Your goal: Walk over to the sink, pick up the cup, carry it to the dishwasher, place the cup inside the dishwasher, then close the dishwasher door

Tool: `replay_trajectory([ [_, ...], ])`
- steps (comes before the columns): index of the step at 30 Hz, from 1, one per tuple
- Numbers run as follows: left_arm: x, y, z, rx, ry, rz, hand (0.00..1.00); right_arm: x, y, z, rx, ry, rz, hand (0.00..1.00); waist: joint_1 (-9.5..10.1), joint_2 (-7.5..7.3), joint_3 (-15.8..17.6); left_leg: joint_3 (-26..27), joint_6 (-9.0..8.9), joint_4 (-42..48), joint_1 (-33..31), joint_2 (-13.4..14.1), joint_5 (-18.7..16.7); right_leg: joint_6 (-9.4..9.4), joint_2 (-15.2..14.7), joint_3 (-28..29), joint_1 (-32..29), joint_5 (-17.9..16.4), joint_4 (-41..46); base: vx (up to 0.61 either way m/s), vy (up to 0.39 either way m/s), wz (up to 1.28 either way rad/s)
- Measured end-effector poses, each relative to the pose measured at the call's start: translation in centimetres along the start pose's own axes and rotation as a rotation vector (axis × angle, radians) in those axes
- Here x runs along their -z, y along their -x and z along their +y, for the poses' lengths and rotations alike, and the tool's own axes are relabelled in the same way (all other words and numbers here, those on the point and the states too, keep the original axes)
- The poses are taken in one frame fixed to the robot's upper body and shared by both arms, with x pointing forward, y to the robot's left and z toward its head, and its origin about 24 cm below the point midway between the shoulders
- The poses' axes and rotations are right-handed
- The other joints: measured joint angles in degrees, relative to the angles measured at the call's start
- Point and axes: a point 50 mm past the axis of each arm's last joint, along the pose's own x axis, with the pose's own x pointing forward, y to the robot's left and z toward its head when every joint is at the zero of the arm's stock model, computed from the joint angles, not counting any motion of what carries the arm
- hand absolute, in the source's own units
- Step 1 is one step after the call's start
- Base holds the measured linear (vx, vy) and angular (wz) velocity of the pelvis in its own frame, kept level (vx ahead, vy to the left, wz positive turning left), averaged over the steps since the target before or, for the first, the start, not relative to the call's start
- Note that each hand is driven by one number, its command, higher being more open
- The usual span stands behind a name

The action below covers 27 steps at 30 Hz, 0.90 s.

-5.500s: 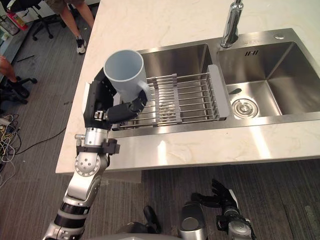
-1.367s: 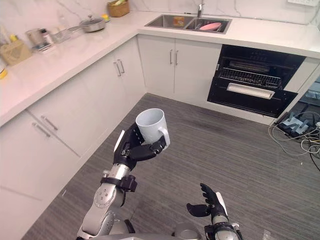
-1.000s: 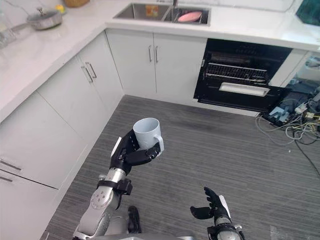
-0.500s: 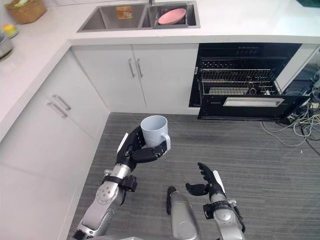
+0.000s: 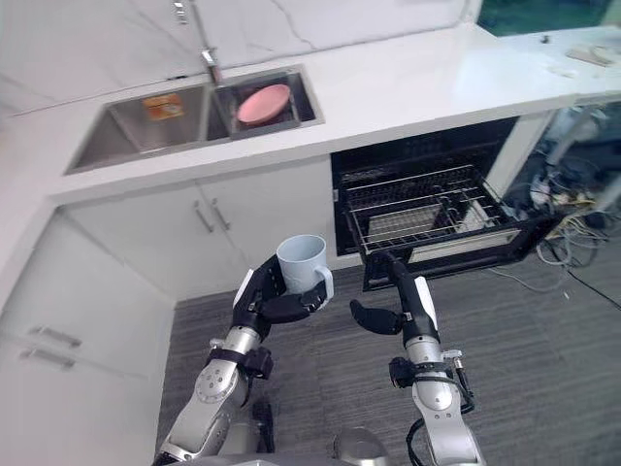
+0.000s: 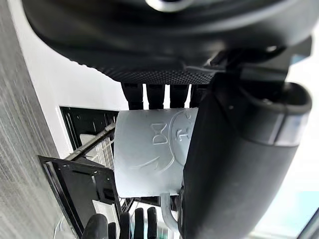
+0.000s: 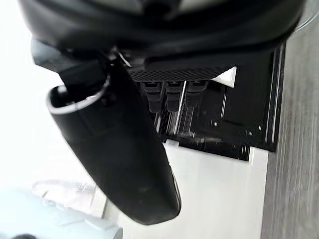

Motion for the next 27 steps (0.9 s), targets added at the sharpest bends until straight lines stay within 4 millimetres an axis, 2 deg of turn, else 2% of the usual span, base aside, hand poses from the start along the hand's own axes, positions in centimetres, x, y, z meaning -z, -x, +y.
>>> replay_trajectory([
  [1,0.1,0.1,0.7,-0.016,-0.019,0.006,0.3,0.0,0.2,0.5,-0.011,-0.012,0.0,0.9,-0.54,-1.8,-1.4,2.0,3.0,4.1,-1.6,-1.4,-2.3,1.13,-2.1,1.4,-0.6,-1.3,1.4,0.54,0.318,-0.93],
  [2,0.0,0.1,0.9,-0.019,-0.028,0.004,0.3,-0.1,0.2,0.6,-0.013,-0.014,-0.006,0.9,-0.66,-2.05,-1.6,3.0,3.85,5.9,-2.1,-1.8,-4.0,1.25,-2.6,1.6,-1.7,-1.3,3.1,0.41,0.239,-0.62],
  [3,0.0,0.1,1.1,-0.027,-0.039,0.003,0.3,-0.1,0.2,0.7,-0.019,-0.016,-0.011,0.9,-0.42,-2.27,-1.8,4.8,5.28,7.3,-2.0,-2.3,-5.8,3.1,-3.1,1.5,-4.0,-0.9,7.8,0.55,0.332,-0.67],
  [4,0.0,0.2,1.6,-0.044,-0.049,0.004,0.3,-0.3,0.1,1.0,-0.035,-0.016,-0.019,0.9,-0.18,-2.48,-1.8,7.1,7.14,7.1,-0.5,-3.2,-7.3,8.67,-4.0,0.7,-8.0,0.6,15.6,0.49,0.296,-0.81],
  [5,0.1,0.3,2.0,-0.058,-0.066,0.012,0.3,-0.6,-0.1,1.5,-0.06,-0.02,-0.028,0.9,-0.32,-2.37,-1.7,8.7,8.91,5.6,2.6,-3.9,-8.4,13.82,-5.3,-1.9,-12.0,3.6,23.9,0.45,0.265,-0.67],
  [6,0.2,0.4,2.2,-0.062,-0.075,0.018,0.3,-0.6,-0.2,1.7,-0.073,-0.024,-0.031,0.9,-0.36,-2.28,-1.7,9.2,9.37,4.5,4.6,-4.2,-8.7,13.57,-6.0,-4.0,-13.0,4.0,26.9,0.31,0.152,-0.63],
  [8,0.2,0.5,2.5,-0.088,-0.076,0.018,0.3,-1.4,-0.7,2.8,-0.12,-0.031,-0.062,0.9,-0.27,-1.1,-2.0,11.6,9.71,-1.0,12.7,-3.2,-9.1,6.62,-8.4,-14.8,-17.4,1.3,32.0,0.28,0.095,-0.62],
  [9,0.1,0.5,2.5,-0.091,-0.076,0.008,0.3,-1.7,-0.9,3.1,-0.127,-0.036,-0.079,0.9,-0.34,-0.75,-2.2,12.2,9.55,-2.4,13.9,-2.6,-9.2,5.4,-8.5,-17.0,-19.1,0.6,31.5,0.27,0.027,-0.61],
  [10,-0.3,0.3,2.6,-0.09,-0.076,-0.014,0.3,-2.5,-1.4,3.3,-0.133,-0.044,-0.118,0.9,-0.43,-0.32,-2.4,13.6,8.59,-3.8,15.3,-1.3,-9.8,4.38,-8.5,-21.0,-23.0,0.0,28.9,0.25,-0.039,-0.66],
  [12,-0.6,0.2,2.6,-0.091,-0.076,-0.027,0.3,-3.5,-2.2,3.4,-0.133,-0.052,-0.161,0.9,-0.66,-0.28,-2.4,15.8,6.97,-4.2,16.7,0.1,-10.8,2.93,-9.2,-27.5,-27.3,1.0,20.7,0.26,-0.104,-0.64],
  [13,-0.5,0.2,2.6,-0.091,-0.076,-0.025,0.3,-3.9,-2.4,3.3,-0.131,-0.051,-0.177,0.9,-1.13,-0.62,-2.6,16.9,5.12,-4.1,17.8,0.5,-12.0,1.32,-9.2,-30.9,-27.7,5.4,11.3,0.31,-0.167,-0.42],
  [14,-0.3,0.1,2.5,-0.092,-0.073,-0.016,0.3,-3.9,-2.5,3.2,-0.13,-0.046,-0.181,0.9,-1.91,-0.32,-2.6,17.1,2.21,-3.2,19.1,0.8,-14.2,-1.04,-8.3,-31.5,-26.6,14.2,5.8,0.34,-0.176,-0.38],
  [16,0.2,-0.4,1.5,-0.084,-0.037,0.002,0.3,-3.5,-2.6,2.4,-0.12,-0.016,-0.166,0.9,-2.04,2.58,-2.8,17.0,0.48,-2.2,19.3,2.9,-14.5,-1.87,-5.6,-31.8,-25.1,13.4,4.8,0.31,-0.133,-0.3],
  [18,-0.1,-1.2,0.3,-0.031,-0.035,-0.011,0.3,-2.7,-2.2,1.5,-0.096,-0.013,-0.134,0.9,-2.61,2.36,-2.6,16.8,0.33,3.3,17.9,4.0,-13.4,-2.44,-5.7,-32.3,-23.4,11.5,5.4,0.33,-0.166,0.07],
  [20,-0.3,-1.8,-0.5,-0.003,-0.029,-0.018,0.3,-2.1,-1.7,1.0,-0.077,-0.042,-0.106,0.9,-3.16,2.22,-2.4,15.0,-1.05,15.6,14.6,6.3,-12.1,-2.35,-6.0,-32.9,-19.4,10.1,3.6,0.2,-0.128,0.18],
  [21,-0.4,-1.9,-0.7,-0.003,-0.021,-0.024,0.3,-2.1,-1.3,0.9,-0.073,-0.071,-0.105,0.9,-3.18,1.66,-1.9,14.5,-2.71,22.7,12.6,7.3,-11.1,-2.31,-6.3,-32.7,-16.6,9.7,2.2,0.1,-0.063,-0.04],
  [22,-0.5,-2.0,-0.7,-0.004,-0.018,-0.029,0.3,-2.2,-1.1,0.9,-0.072,-0.082,-0.11,0.9,-3.17,1.66,-1.9,14.2,-2.55,25.8,11.4,7.5,-11.8,-2.27,-6.5,-32.5,-14.9,9.5,1.0,0.13,-0.077,-0.1],
  [23,-0.6,-2.0,-0.7,-0.009,-0.014,-0.039,0.3,-2.7,-0.9,0.9,-0.074,-0.117,-0.126,0.9,-3.15,1.77,-2.0,14.1,-2.04,26.8,9.6,7.2,-13.9,-2.73,-6.5,-32.3,-13.3,9.0,-0.5,0.08,-0.028,-0.14],
  [24,-0.8,-2.0,-0.6,-0.015,-0.012,-0.051,0.3,-3.2,-0.9,0.9,-0.079,-0.14,-0.15,0.9,-2.96,1.75,-2.0,14.0,-1.64,25.3,8.3,6.5,-15.4,-2.18,-6.5,-31.8,-12.7,8.8,-1.2,0.1,-0.016,-0.28],
  [25,-1.0,-2.0,-0.4,-0.027,-0.008,-0.061,0.3,-4.0,-0.9,1.0,-0.088,-0.16,-0.184,0.9,-2.35,1.78,-2.0,13.6,-1.33,21.1,7.1,5.5,-16.6,-1.96,-6.3,-30.5,-12.8,9.0,-1.8,0.12,0.012,-0.51],
  [27,-1.0,-2.0,0.0,-0.065,-0.002,-0.06,0.3,-4.8,-1.0,1.4,-0.12,-0.2,-0.215,0.9,-1.46,1.97,-2.1,9.9,-1.28,12.1,6.5,3.5,-16.9,-1.96,-5.4,-28.4,-12.8,10.1,-2.9,0.12,0.039,-0.62],
])
